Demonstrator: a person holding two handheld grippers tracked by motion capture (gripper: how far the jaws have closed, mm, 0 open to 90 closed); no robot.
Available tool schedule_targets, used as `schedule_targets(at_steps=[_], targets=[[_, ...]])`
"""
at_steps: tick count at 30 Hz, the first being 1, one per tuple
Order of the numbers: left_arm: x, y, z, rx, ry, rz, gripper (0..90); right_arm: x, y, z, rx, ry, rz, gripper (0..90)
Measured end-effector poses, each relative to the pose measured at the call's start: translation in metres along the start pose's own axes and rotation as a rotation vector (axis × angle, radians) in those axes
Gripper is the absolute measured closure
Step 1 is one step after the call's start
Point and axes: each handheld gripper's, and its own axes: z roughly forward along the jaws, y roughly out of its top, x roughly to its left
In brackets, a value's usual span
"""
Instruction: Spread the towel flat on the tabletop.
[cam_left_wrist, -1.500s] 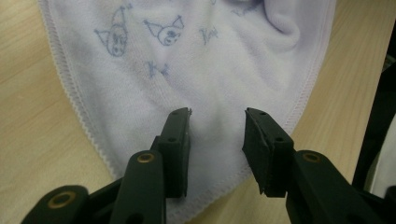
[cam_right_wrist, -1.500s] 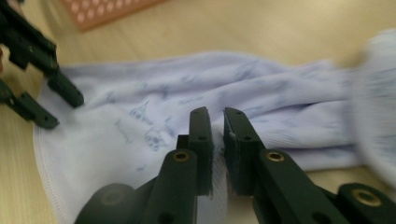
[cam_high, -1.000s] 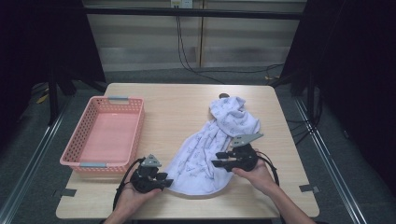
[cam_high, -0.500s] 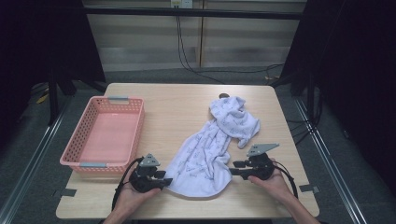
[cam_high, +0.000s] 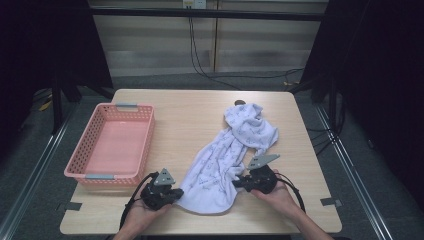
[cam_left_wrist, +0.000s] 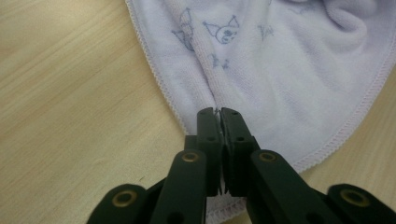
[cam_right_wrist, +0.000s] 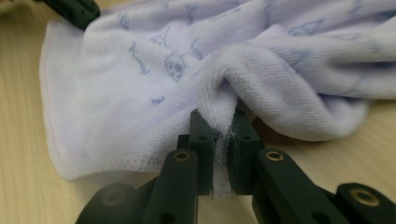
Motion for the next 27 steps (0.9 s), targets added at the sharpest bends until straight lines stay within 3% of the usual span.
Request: schedule_targets(at_steps=[2, 6, 8, 10, 16, 21, 22, 24, 27], targets=[[0.006, 0.002, -0.002, -0.03, -0.063, -0.072, 88.8, -0.006, 0.001, -0.015, -0.047, -0.027, 0.028, 83.4], [0.017, 0.015, -0.018, -0.152, -0.1, -0.137, 89.0, -0.022, 0.006, -0.05, -0.156, -0.08, 0.091, 83.1], [0.021, 0.027, -0.028, -0.202, -0.096, -0.139, 89.0, -0.03, 0.009, -0.066, -0.198, -0.099, 0.12, 83.2], [0.027, 0.041, -0.037, -0.266, -0.115, -0.178, 89.1, -0.036, 0.014, -0.08, -0.233, -0.119, 0.144, 82.7], [0.04, 0.088, -0.063, -0.396, -0.107, -0.171, 89.1, -0.047, 0.038, -0.117, -0.324, -0.164, 0.147, 81.6], [0.046, 0.12, -0.078, -0.444, -0.089, -0.159, 89.1, -0.053, 0.062, -0.139, -0.366, -0.204, 0.125, 81.8], [0.046, 0.12, -0.078, -0.444, -0.089, -0.159, 89.2, -0.054, 0.067, -0.143, -0.371, -0.216, 0.119, 82.8], [0.05, 0.139, -0.087, -0.473, -0.091, -0.148, 89.1, -0.056, 0.077, -0.151, -0.386, -0.222, 0.106, 83.4], [0.055, 0.155, -0.097, -0.506, -0.086, -0.157, 89.2, -0.06, 0.095, -0.166, -0.405, -0.242, 0.1, 84.1]])
